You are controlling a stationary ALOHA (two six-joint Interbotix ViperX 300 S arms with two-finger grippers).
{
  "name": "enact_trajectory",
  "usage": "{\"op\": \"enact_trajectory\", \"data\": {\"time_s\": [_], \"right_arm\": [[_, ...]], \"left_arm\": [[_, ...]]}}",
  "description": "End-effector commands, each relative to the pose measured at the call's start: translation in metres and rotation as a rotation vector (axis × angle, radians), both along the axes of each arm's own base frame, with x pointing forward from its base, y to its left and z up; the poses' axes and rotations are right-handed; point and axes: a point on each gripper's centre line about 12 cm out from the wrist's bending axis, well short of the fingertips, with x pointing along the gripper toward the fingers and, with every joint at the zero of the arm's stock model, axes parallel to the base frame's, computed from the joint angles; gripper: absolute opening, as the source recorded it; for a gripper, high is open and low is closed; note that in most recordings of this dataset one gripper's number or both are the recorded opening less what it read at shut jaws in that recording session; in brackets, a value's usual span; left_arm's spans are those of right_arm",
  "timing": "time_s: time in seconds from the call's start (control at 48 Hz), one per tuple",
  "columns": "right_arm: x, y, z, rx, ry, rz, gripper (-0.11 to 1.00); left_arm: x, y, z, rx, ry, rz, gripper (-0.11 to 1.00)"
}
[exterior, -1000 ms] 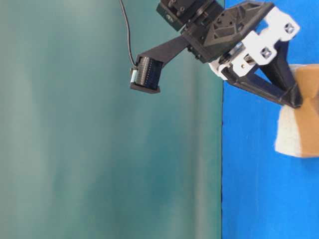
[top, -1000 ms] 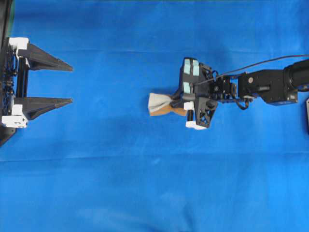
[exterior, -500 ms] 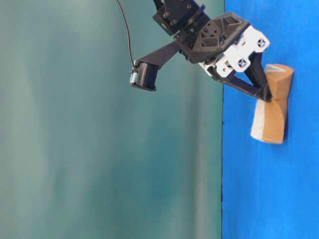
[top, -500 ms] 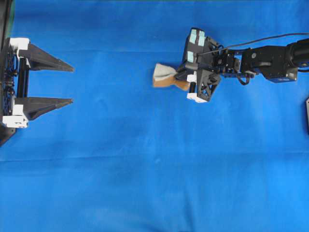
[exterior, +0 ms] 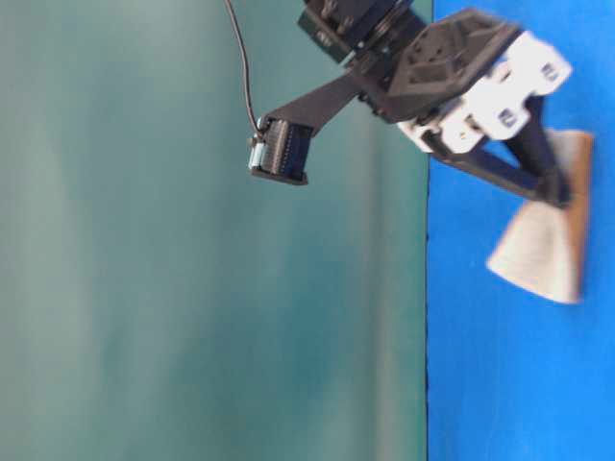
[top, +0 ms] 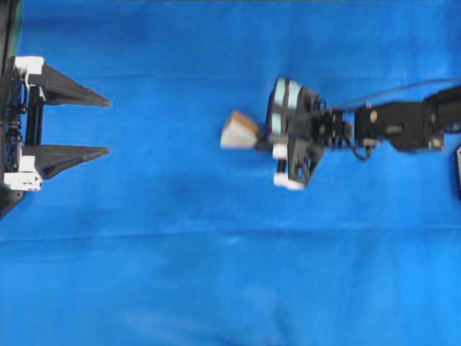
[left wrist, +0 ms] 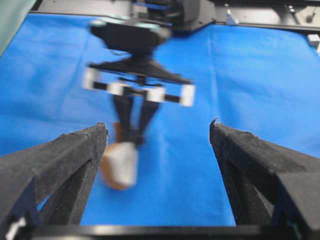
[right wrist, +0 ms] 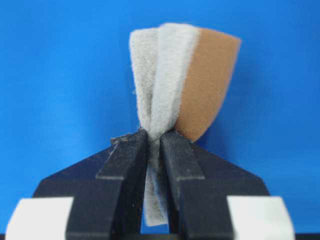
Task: Hand over the sponge with the left arm and wipe it with the right arm.
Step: 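Rub the held sponge back and forth on the table with the right gripper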
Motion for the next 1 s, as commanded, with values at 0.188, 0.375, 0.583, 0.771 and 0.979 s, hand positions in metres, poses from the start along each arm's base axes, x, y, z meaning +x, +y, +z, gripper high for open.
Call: {"op": "enact_trajectory", "data": {"time_s": [0.188,0.375,0.583,0.771,0.979], "right_arm": [[0.003,0.082,0.009,0.079,0.017,0.124,0.16],[0.005,0.089,0.012,0.077,0.037,0.138,0.16],[0.004,0.055,0.011,0.048,0.051,0.082,0.16],[-0.006,-0.006,0.010,-0.005,0.060,-0.016,0.14],[-0.016,-0.071,0.015,-0.067,0.044,-0.118,0.15]], "left_arm": [[0.002,0.000,0.002,-0.001,-0.006,0.000,0.81],[0.002,0.000,0.002,-0.001,-0.006,0.000,0.81],[0.002,0.000,0.002,-0.003,-0.006,0.001,0.81],[0.002,0.000,0.002,-0.003,-0.006,0.001,0.81],[0.002,0.000,0.002,-0.004,-0.006,0.001,0.81]]}}
